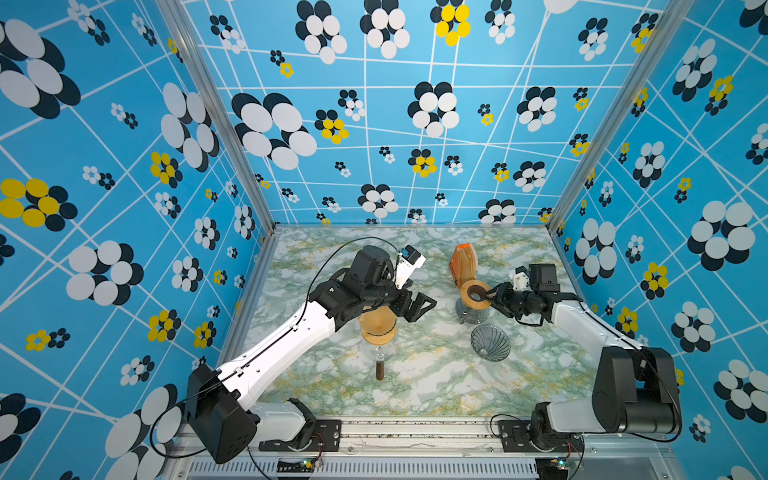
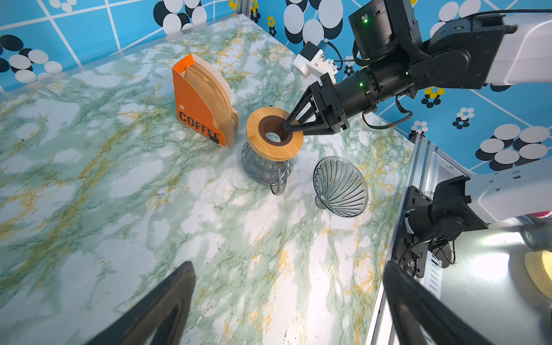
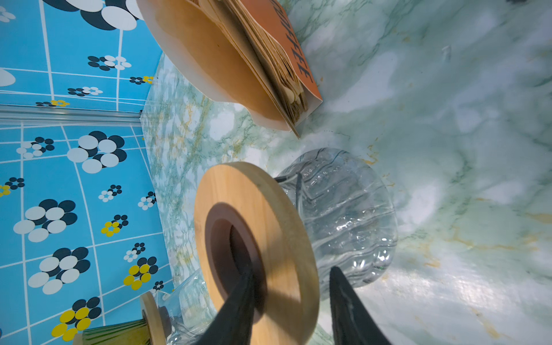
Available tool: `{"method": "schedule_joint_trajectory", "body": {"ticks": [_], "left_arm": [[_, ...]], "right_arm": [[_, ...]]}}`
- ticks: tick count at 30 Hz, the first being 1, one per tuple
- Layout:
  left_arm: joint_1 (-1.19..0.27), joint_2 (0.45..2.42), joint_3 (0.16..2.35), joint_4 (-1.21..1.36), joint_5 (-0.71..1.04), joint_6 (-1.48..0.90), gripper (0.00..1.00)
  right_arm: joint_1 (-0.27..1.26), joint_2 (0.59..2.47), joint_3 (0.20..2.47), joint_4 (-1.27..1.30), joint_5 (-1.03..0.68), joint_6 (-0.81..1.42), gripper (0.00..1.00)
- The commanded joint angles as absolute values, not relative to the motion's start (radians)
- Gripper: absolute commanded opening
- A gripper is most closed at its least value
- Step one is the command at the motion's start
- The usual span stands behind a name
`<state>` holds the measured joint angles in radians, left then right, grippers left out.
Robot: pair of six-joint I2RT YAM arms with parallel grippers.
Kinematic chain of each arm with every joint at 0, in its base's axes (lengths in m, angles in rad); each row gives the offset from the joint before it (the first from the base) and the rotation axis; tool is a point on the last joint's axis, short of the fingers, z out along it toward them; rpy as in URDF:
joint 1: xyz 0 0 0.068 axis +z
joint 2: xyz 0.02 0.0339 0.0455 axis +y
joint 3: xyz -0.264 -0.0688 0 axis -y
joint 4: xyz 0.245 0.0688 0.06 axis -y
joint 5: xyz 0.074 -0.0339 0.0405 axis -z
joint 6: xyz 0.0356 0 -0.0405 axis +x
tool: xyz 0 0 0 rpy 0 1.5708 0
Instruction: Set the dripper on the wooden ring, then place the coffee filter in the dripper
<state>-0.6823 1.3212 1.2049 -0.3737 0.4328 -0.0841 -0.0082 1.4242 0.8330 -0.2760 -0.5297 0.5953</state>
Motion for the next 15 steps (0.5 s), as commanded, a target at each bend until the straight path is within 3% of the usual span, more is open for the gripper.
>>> {"method": "schedule_joint_trajectory", "body": {"ticks": [1, 9, 15], "left_arm": [[-0.689, 1.334, 1.222, -0.389, 0.429, -0.066, 0.99], [-0.690, 1.337, 1.222, -0.389, 0.431, -0.064, 0.99], [-0.690, 1.339, 1.222, -0.389, 0.432, -0.064, 0.99]], "right_arm": [[-0.003, 1.414, 0.847, -0.291, -0.495, 0.597, 0.39], [-0.003, 1.404, 0.848, -0.287, -0.489, 0.603, 0.30], [-0.003, 1.404, 0.845, -0.286, -0.492, 0.602, 0.30]]}}
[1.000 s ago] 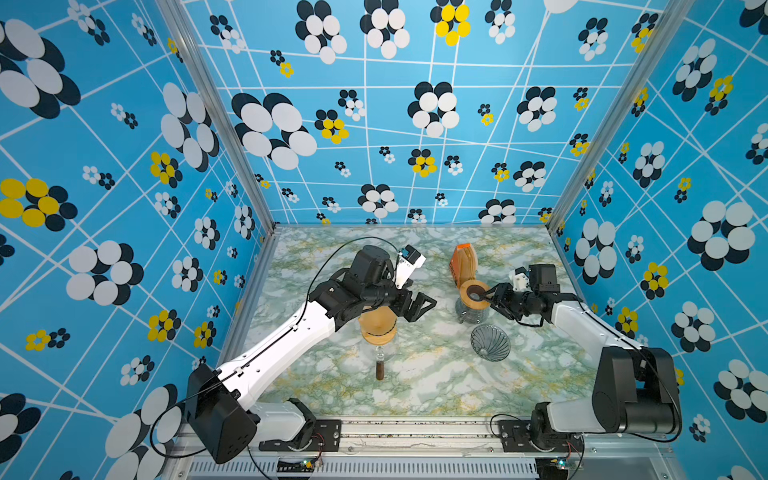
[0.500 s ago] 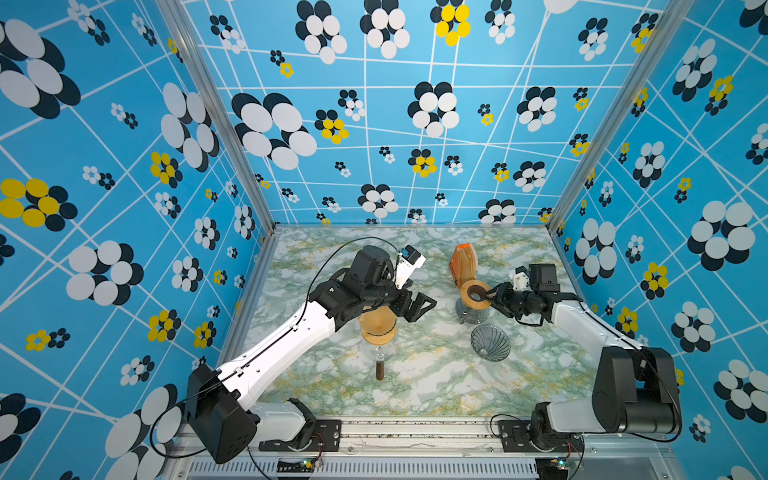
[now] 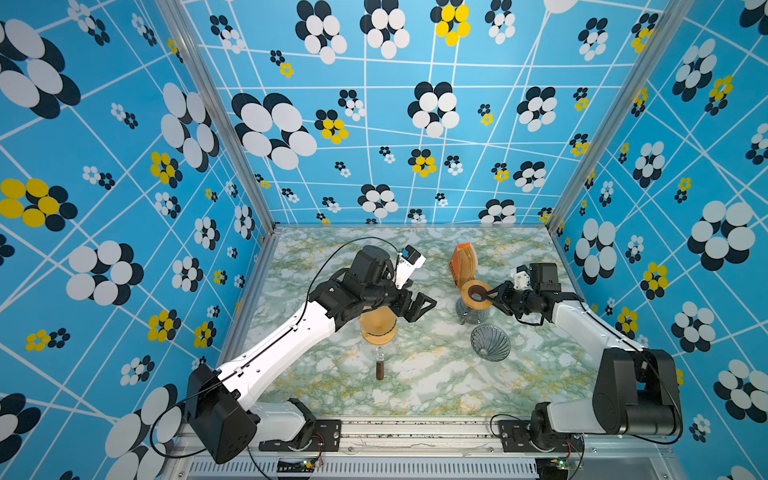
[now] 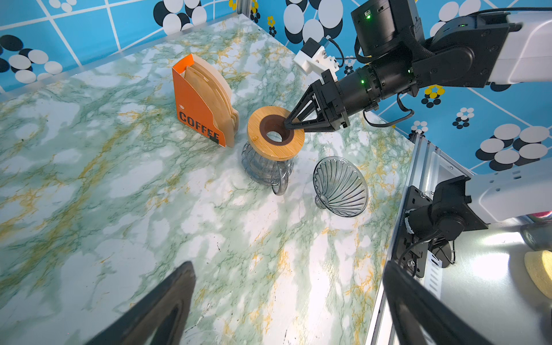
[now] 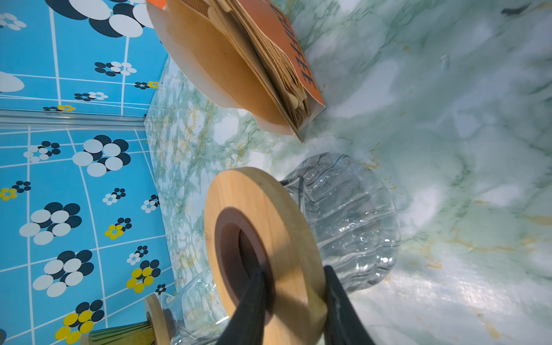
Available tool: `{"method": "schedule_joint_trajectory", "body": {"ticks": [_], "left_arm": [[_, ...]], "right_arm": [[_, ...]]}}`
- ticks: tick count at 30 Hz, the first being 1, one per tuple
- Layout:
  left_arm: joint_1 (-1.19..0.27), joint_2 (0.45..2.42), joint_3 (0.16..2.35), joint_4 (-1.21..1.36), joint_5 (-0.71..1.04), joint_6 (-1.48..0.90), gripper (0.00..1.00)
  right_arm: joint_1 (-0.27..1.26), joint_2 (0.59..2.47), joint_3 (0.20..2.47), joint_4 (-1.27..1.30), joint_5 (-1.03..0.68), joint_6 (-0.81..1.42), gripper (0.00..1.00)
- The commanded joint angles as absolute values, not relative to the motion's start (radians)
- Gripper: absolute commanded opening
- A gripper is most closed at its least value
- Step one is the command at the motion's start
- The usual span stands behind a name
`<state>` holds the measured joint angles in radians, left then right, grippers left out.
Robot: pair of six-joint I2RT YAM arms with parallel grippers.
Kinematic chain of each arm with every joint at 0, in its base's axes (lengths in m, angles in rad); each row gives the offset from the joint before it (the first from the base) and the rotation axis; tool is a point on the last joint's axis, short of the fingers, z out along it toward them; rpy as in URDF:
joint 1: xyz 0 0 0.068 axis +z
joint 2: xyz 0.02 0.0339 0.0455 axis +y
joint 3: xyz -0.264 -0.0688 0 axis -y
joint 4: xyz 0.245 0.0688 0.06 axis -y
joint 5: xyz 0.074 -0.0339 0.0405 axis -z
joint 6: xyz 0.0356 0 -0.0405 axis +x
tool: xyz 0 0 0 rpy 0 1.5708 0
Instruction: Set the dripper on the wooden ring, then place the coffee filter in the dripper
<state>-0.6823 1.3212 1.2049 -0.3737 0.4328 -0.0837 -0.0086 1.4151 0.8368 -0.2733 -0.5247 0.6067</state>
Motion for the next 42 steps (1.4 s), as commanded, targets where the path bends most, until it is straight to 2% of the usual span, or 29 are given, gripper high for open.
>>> {"method": "schedule_joint_trajectory", "body": {"ticks": [1, 4, 10, 21, 30, 36, 42], "left_arm": [[-0.691, 1.339, 1.221, -0.389, 0.433, -0.064, 0.99], [-0.690, 1.338, 1.223, -0.390, 0.434, -0.064, 0.99], [-0.691, 1.338, 1.222, -0.389, 0.435, -0.067, 0.99], [-0.691, 1.336, 1.223, -0.388, 0.436, -0.069, 0.99], [-0.692, 1.326, 1.223, -0.383, 0.446, -0.077, 0.99], [-0.690, 1.315, 1.222, -0.368, 0.524, -0.079, 0.99], [-0.692, 1.324, 1.223, -0.347, 0.631, -0.095, 0.99]], "right_arm": [[-0.002, 1.402, 0.845, -0.288, -0.490, 0.602, 0.31], [-0.002, 1.400, 0.841, -0.291, -0.488, 0.601, 0.36], [-0.002, 1.382, 0.828, -0.297, -0.467, 0.600, 0.36], [-0.002, 1.306, 0.840, -0.382, -0.466, 0.550, 0.46], [-0.002, 1.142, 0.803, -0.605, -0.365, 0.403, 0.52], [-0.003, 1.015, 0.759, -0.755, -0.303, 0.417, 0.54], [-0.003, 0.909, 0.700, -0.800, -0.259, 0.512, 0.54]]}}
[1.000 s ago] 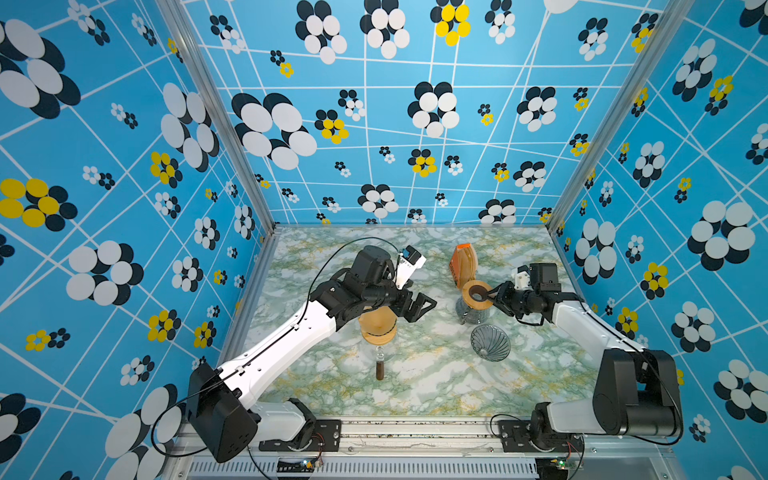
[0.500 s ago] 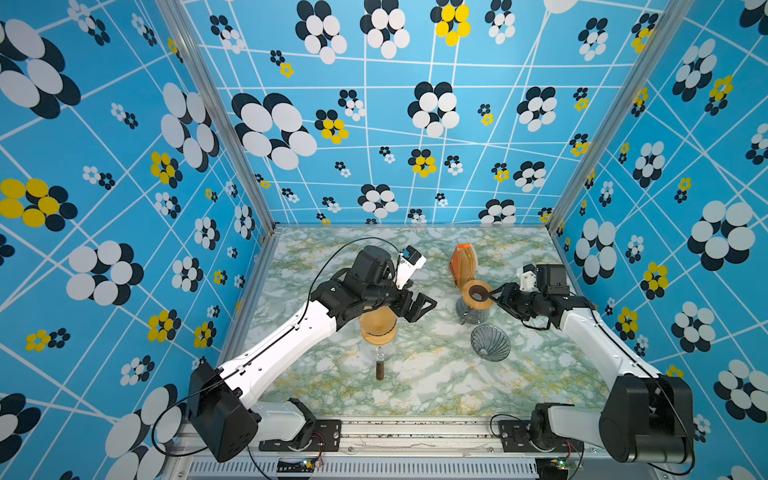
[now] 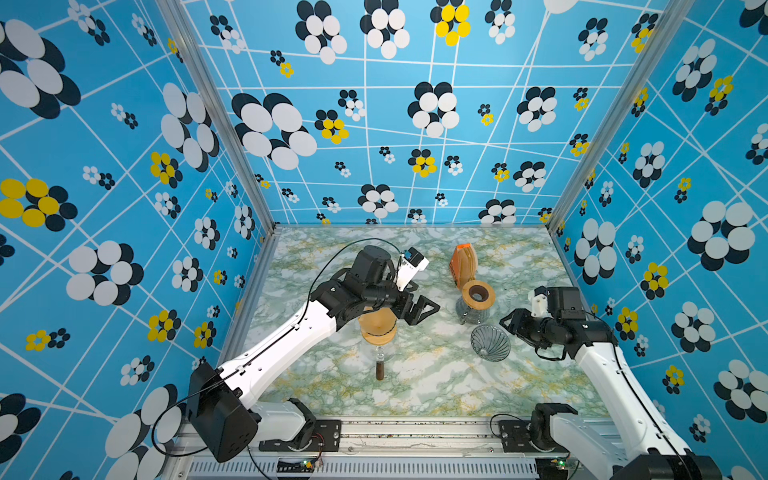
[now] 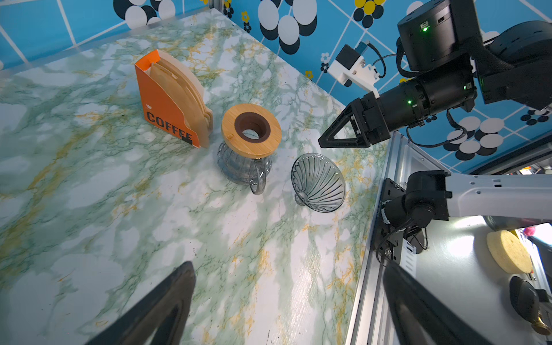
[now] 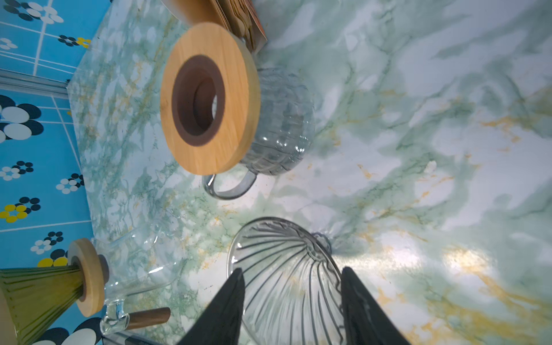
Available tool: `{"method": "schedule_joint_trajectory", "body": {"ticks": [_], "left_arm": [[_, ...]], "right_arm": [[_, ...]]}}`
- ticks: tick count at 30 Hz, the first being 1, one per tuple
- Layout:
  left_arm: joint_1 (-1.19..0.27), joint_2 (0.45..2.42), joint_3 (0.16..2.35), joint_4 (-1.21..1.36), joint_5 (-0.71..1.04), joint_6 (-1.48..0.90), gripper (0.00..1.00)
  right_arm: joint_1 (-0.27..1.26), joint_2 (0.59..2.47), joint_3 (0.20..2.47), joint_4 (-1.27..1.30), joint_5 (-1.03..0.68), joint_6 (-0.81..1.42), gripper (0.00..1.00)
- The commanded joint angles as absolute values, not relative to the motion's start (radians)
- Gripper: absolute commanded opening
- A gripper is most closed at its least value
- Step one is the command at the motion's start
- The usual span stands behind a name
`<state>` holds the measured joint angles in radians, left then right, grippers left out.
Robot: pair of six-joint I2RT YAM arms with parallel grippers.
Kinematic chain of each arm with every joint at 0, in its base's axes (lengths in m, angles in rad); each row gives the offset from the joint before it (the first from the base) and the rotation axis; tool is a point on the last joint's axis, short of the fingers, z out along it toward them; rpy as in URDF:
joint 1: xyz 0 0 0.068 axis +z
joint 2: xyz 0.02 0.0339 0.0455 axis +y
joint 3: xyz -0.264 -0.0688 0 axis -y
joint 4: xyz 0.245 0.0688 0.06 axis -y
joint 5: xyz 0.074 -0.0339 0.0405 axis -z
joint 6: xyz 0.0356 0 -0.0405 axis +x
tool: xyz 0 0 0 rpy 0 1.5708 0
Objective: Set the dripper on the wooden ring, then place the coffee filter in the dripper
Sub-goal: 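Move the right gripper to the clear ribbed glass dripper's stem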
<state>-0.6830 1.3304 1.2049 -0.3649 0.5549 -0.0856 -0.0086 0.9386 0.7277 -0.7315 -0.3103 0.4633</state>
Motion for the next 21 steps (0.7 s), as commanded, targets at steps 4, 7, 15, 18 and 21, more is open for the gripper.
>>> {"method": "schedule_joint_trajectory", "body": {"ticks": [4, 7, 15, 18, 21], "left_arm": [[-0.699, 1.327, 1.222, -0.343, 0.662, -0.091, 0.99], [-0.708, 1.324, 1.220, -0.341, 0.661, -0.087, 0.99], [-0.723, 1.324, 1.201, -0.304, 0.670, -0.107, 0.99], [-0.730, 1.329, 1.200, -0.299, 0.673, -0.112, 0.99], [-0.736, 1.338, 1.208, -0.313, 0.668, -0.101, 0.99]], "right_arm": [[-0.002, 0.888, 0.659, -0.795, -0.243, 0.549, 0.55], [-0.002, 0.891, 0.632, -0.769, -0.271, 0.567, 0.55], [-0.002, 0.922, 0.553, -0.677, -0.368, 0.582, 0.50], [-0.002, 0.934, 0.533, -0.650, -0.389, 0.587, 0.47], [-0.002, 0.950, 0.524, -0.631, -0.402, 0.589, 0.46]]}}
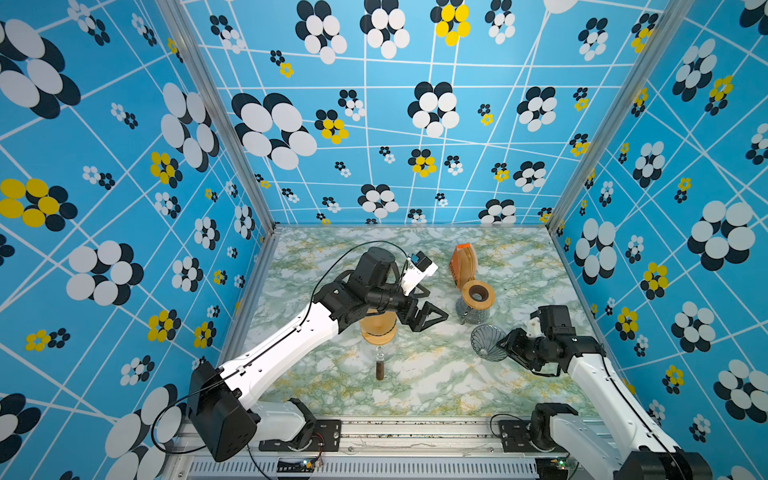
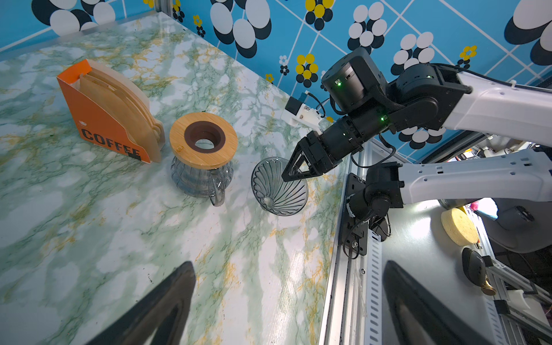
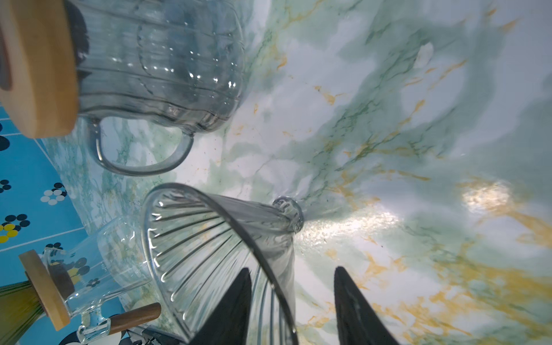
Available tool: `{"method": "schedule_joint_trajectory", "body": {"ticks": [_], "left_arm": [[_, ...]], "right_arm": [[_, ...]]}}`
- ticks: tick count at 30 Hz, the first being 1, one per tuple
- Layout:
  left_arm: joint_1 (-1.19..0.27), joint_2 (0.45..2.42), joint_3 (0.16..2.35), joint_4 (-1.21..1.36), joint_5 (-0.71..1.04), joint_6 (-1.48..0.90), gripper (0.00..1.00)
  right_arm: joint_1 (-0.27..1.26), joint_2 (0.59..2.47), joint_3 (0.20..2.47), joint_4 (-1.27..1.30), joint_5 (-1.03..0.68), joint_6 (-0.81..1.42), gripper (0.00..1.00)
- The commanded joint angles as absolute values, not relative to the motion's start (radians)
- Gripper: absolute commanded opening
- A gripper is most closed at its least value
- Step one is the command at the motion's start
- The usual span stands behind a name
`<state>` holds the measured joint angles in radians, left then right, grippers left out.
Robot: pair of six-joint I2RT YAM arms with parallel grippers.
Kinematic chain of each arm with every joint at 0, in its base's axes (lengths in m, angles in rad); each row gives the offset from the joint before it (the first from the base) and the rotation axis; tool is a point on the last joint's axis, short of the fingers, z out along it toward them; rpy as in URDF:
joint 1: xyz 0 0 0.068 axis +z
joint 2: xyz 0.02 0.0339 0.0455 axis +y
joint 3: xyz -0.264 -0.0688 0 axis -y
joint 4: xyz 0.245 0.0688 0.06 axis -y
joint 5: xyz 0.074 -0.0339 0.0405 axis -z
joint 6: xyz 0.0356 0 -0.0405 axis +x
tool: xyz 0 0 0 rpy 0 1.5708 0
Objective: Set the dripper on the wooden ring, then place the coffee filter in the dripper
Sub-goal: 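Move the right gripper to the clear ribbed glass dripper's stem, then close the right gripper on the glass dripper stem and lift it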
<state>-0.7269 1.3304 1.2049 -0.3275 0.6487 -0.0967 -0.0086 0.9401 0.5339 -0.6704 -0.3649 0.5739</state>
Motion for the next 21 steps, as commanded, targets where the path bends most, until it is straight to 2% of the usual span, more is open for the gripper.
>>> {"method": "schedule_joint_trajectory", "body": {"ticks": [1, 12, 21], "left_arm": [[-0.737, 1.340, 1.211, -0.322, 0.669, -0.094, 0.99], [-0.765, 1.378, 1.226, -0.359, 0.653, -0.070, 0.99], [-0.774, 1.379, 1.227, -0.365, 0.646, -0.063, 0.99]], "right_arm": [[-0.002, 0.959, 0.520, -0.626, -0.410, 0.589, 0.46], [0.015, 0.990, 0.498, -0.584, -0.431, 0.598, 0.42], [0.027, 1.011, 0.499, -0.564, -0.422, 0.609, 0.34]]}}
